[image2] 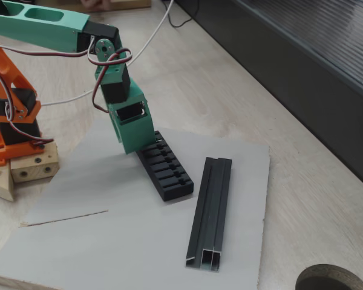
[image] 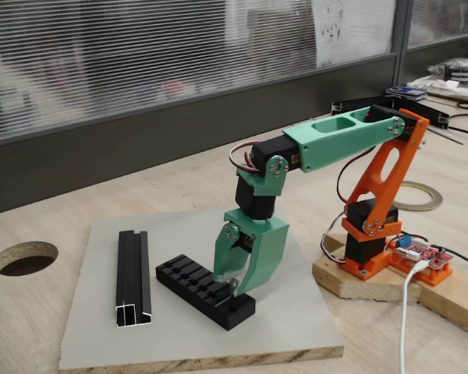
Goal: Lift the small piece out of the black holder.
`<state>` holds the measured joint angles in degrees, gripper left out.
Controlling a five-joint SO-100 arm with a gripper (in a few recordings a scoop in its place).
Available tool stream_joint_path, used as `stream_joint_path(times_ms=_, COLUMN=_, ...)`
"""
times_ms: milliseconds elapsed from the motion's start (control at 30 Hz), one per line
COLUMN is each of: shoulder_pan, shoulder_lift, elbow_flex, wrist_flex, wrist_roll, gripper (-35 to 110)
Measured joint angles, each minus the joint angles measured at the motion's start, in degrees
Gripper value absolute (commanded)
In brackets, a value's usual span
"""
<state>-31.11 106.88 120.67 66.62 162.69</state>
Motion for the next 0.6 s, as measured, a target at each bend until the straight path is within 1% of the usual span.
stream_joint_path(times_ms=367, shoulder_pan=3.8, shoulder_lift=-0.3, elbow_flex=1.3, wrist_flex=0.0, wrist_roll=0.0, gripper=32)
stream_joint_path(times_ms=600, shoulder_pan=3.5, shoulder_lift=-0.3, elbow_flex=1.3, wrist_flex=0.0, wrist_roll=0.0, gripper=32)
